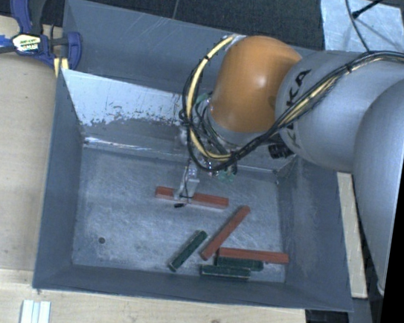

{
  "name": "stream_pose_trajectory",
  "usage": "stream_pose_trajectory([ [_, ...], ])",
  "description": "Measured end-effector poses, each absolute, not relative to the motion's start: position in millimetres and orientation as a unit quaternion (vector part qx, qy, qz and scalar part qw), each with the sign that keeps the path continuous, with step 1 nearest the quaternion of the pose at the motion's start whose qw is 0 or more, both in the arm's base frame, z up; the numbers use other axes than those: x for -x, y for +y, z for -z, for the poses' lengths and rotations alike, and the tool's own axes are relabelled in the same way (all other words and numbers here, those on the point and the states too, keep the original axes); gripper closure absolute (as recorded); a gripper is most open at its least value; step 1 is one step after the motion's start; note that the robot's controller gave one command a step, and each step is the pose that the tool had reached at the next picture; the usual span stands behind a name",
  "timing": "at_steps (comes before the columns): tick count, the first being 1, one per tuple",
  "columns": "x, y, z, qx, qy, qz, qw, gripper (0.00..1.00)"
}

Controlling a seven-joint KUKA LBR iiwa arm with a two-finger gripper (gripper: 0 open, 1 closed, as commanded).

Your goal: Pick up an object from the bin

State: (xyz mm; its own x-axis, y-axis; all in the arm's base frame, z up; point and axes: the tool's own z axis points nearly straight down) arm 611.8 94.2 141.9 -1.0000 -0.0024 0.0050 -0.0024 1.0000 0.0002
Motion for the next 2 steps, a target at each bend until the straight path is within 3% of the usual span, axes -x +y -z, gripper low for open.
stream_pose_trajectory([
  [1, -558.4, 70.7, -68.0, -0.034, -0.999, -0.001, 0.004, 0.0],
  [2, -563.1, 72.6, -73.6, -0.033, -0.999, 0.001, -0.002, 1.0],
])
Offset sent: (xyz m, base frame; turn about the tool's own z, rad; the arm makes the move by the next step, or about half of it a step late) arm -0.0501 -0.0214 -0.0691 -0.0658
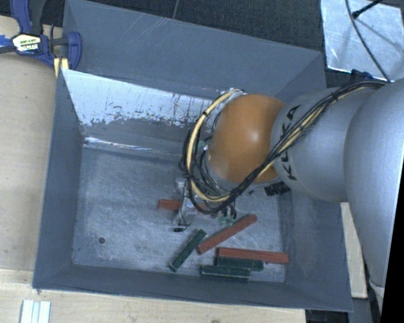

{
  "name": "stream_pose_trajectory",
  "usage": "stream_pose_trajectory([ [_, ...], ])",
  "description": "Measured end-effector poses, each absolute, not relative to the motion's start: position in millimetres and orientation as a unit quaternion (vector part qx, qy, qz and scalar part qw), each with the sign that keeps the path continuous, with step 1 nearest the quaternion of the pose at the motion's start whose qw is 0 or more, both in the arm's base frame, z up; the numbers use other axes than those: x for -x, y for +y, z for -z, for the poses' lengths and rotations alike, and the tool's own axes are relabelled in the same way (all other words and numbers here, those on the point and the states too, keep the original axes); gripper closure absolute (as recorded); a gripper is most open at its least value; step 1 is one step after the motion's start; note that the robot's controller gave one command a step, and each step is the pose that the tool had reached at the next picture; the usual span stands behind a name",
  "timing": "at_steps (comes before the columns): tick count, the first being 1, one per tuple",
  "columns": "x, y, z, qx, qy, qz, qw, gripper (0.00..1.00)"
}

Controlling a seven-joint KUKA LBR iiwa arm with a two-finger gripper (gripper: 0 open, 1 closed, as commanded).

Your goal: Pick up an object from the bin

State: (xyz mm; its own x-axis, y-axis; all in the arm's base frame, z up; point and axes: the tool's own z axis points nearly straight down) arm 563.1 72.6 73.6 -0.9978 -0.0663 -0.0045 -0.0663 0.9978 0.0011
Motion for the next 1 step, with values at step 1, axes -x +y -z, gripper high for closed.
stream_pose_trajectory([
  [1, -563.5, 97.3, -220.3, 0.039, 0.999, 0.0, 0.002, 1.0],
])
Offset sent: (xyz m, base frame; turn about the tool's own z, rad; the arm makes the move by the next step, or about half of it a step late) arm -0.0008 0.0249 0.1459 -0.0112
